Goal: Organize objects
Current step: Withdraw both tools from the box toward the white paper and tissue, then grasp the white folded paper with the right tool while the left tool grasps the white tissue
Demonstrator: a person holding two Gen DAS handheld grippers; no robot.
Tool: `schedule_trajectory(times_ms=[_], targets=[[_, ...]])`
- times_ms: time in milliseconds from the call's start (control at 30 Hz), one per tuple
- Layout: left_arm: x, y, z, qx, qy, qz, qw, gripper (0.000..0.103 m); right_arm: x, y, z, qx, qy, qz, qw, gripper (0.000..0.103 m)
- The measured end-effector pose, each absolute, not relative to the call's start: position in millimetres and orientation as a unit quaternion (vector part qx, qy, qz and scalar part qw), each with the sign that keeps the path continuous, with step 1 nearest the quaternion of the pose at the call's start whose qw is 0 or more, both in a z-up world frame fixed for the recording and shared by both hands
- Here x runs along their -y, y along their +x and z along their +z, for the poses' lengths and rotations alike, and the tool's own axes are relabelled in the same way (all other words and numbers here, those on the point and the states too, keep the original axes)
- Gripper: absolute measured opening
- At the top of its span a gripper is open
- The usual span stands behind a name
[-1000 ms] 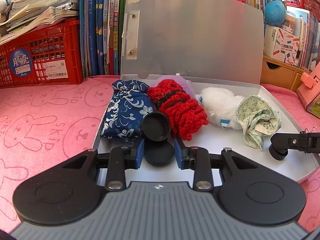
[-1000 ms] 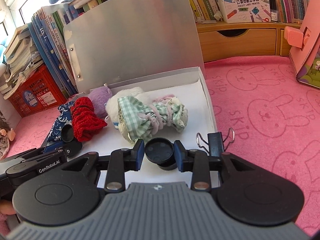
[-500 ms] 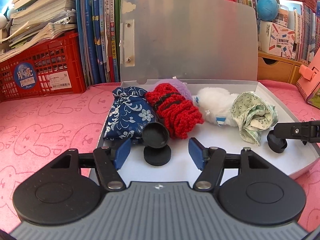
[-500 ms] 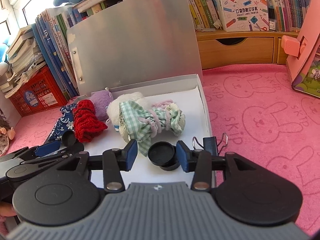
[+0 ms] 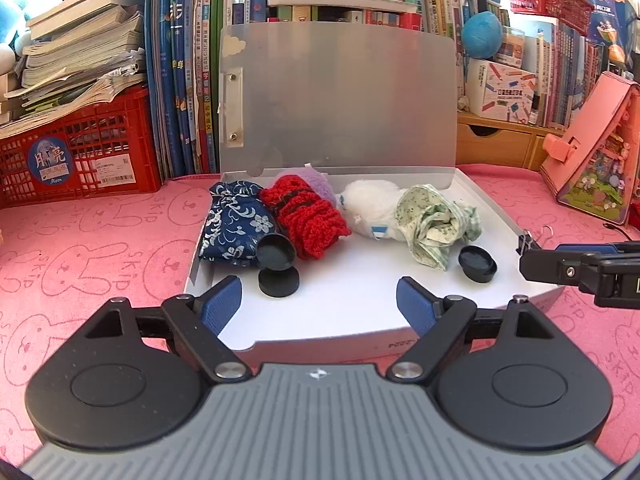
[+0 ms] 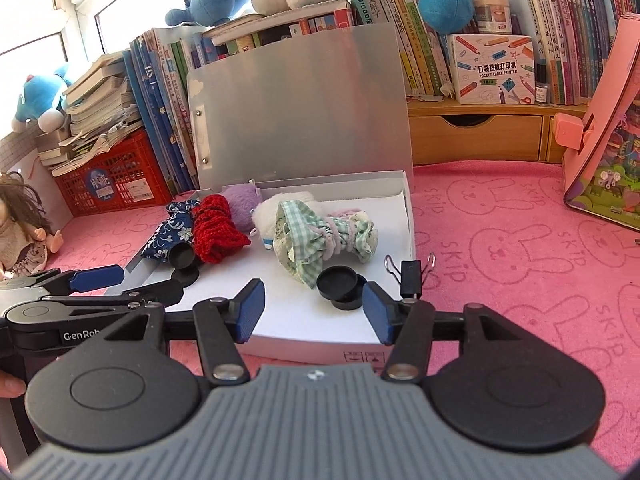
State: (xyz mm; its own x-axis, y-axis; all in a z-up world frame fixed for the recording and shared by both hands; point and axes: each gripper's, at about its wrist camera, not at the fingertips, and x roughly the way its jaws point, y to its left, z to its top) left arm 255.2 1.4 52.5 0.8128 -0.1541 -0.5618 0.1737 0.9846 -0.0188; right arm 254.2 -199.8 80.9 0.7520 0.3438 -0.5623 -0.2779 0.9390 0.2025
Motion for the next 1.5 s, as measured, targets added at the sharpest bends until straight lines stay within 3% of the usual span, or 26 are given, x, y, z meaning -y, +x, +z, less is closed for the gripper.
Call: schedule_trajectory(times_ms=[267, 433, 933, 1033, 1100, 1167, 1500], targets=[[5.3, 205.8, 55.4, -0.29, 0.029, -0.117, 0.949, 0.09, 205.9, 202.8, 84.9, -0.294, 0.022, 0.208, 0.933, 0.075], [4.5, 176.5, 52.7, -0.288, 0.041, -0.122, 0.949, 0.093, 204.1, 166.5, 82.8, -0.287, -0.02, 0.25, 0.925, 0.086], [-19.2, 150.1, 36.9, -0.316, 0.018, -0.096, 0.944, 0.096, 169.8, 104.1, 51.5, -0.311, -0.115, 0.359, 0.873, 0.092], [-21.0, 149.0, 36.5, -0.317, 0.011, -0.096, 0.944, 0.096, 161.2, 106.1, 43.7, -0.32, -0.119, 0.354, 0.871, 0.087], [-21.8, 147.5, 36.6, -0.316, 0.009, -0.097, 0.944, 0.096, 159.4, 109.0, 40.0, -0.334, -0.11, 0.351, 0.868, 0.076], [-21.6, 146.7, 36.1, -0.316, 0.006, -0.097, 0.944, 0.096, 159.8, 108.3, 38.8, -0.339, -0.108, 0.345, 0.869, 0.056], [-23.7, 139.8, 32.8, -0.317, -0.023, -0.099, 0.943, 0.096, 186.8, 99.9, 47.4, -0.327, -0.079, 0.292, 0.895, 0.054]])
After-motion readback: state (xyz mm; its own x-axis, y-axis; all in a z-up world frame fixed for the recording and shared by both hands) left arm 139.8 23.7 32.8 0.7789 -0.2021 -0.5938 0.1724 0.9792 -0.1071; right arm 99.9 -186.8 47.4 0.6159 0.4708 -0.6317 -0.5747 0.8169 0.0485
